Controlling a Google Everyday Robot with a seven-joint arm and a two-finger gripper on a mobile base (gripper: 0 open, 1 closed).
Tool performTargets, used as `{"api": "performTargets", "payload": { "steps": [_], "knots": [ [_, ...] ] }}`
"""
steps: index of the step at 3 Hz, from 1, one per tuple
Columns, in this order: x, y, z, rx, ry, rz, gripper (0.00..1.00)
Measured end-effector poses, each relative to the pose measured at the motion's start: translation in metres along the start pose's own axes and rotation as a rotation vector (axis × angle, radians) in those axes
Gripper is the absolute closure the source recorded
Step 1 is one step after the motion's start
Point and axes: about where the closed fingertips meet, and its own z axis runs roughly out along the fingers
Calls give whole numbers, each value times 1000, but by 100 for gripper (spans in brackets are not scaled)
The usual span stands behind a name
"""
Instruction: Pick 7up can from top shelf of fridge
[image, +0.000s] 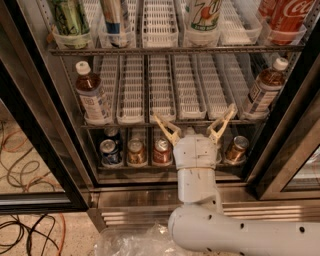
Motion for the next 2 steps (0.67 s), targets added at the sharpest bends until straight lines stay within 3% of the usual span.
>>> {"api": "performTargets", "payload": {
  "steps": [1, 2],
  "knots": [
    [-32, -2, 31, 0, -141, 29, 0],
    [-32, -2, 32, 0, -141, 28, 0]
  ]
}}
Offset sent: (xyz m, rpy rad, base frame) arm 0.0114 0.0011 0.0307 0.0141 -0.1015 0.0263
